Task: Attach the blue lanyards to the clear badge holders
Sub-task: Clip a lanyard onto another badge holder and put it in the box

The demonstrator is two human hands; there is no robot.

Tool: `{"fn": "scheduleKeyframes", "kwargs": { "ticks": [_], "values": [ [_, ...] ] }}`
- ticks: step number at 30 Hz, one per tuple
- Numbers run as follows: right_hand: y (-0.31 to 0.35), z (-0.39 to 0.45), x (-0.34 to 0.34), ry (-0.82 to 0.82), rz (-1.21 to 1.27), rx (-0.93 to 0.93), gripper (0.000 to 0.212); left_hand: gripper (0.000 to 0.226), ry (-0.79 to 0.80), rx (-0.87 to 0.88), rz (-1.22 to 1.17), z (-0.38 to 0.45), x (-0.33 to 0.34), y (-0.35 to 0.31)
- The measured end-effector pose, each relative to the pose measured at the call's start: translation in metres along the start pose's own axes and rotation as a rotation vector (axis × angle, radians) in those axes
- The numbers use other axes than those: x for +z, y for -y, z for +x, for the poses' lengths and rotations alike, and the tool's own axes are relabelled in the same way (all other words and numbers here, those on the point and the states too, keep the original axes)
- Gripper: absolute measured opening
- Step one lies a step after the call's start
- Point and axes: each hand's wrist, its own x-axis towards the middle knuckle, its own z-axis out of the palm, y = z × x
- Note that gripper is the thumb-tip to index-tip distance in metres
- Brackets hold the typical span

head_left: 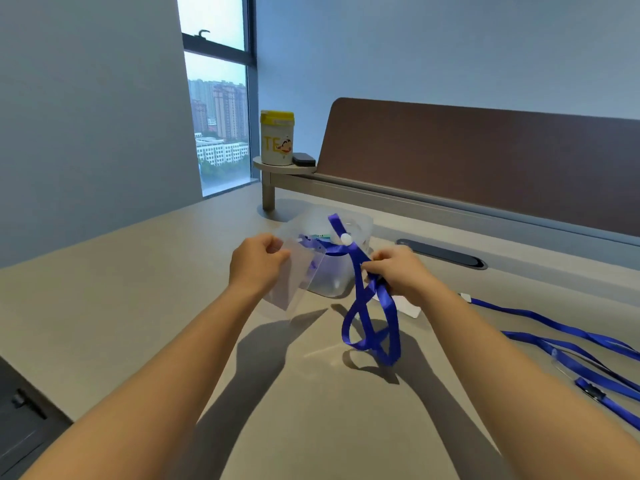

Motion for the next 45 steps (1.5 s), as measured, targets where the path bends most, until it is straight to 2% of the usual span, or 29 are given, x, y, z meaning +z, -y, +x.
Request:
{"fn": "scheduleKeyframes", "kwargs": {
  "ticks": [6, 15, 17, 18, 20, 23, 26, 28, 31, 34, 37, 45],
  "values": [
    [0.051, 0.036, -0.007, -0.264, 0.285, -0.081, 0.007, 0.025, -0.062, -0.025, -0.085, 0.026, -0.021, -0.009],
    [0.081, 0.118, 0.015, -0.539, 0.485, -0.150, 0.022, 0.024, -0.122, -0.044, -0.129, 0.076, -0.031, -0.007],
    [0.071, 0.129, 0.025, -0.534, 0.419, -0.147, 0.023, 0.023, -0.131, -0.054, -0.127, 0.084, -0.029, -0.003],
    [0.063, 0.132, 0.030, -0.540, 0.308, -0.169, 0.025, 0.023, -0.134, -0.057, -0.122, 0.087, -0.028, 0.000],
    [0.044, 0.135, 0.036, -0.513, -0.104, -0.282, 0.028, 0.022, -0.142, -0.057, -0.109, 0.089, -0.027, 0.005],
    [0.028, 0.135, 0.040, -0.234, -0.832, -0.336, 0.030, 0.023, -0.153, -0.049, -0.081, 0.087, -0.027, 0.009],
    [0.030, 0.130, 0.041, 0.002, -1.122, -0.297, 0.037, 0.026, -0.153, -0.031, -0.044, 0.081, -0.030, 0.009],
    [0.031, 0.122, 0.040, 0.074, -1.103, -0.292, 0.047, 0.025, -0.150, 0.013, -0.019, 0.076, -0.031, 0.005],
    [0.033, 0.100, 0.029, 0.088, -0.926, -0.279, 0.052, 0.023, -0.136, 0.093, 0.051, 0.064, -0.028, -0.006],
    [0.032, 0.070, 0.009, -0.014, -0.774, -0.290, 0.045, 0.023, -0.105, 0.189, 0.124, 0.047, -0.018, -0.022],
    [0.014, 0.036, -0.018, -0.109, -0.722, -0.261, 0.037, 0.024, -0.055, 0.298, 0.177, 0.021, -0.001, -0.040],
    [-0.085, -0.063, -0.096, -0.169, -0.688, 0.049, 0.035, 0.030, 0.179, 0.610, 0.273, -0.057, 0.081, -0.067]
  ]
}}
